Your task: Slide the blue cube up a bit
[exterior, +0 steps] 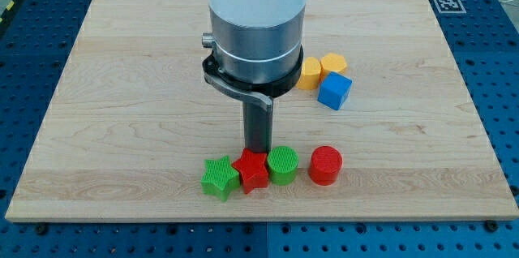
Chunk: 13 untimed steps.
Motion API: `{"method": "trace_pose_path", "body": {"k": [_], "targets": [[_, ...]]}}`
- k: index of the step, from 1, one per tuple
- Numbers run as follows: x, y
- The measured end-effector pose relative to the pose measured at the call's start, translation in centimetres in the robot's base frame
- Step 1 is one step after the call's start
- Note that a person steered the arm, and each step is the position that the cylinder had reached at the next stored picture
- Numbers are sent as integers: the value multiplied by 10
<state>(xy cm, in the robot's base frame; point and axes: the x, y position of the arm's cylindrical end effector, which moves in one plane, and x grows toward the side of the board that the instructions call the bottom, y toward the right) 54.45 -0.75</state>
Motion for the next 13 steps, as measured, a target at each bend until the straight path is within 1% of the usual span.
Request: {"method": "trace_pose_path", "body": {"k": [2, 5, 6, 9, 11, 12, 13], "targets": [[-59, -1], [-78, -1], [-100, -1], [-149, -12], [-178, 19], [-183, 25], [-195, 47]]}}
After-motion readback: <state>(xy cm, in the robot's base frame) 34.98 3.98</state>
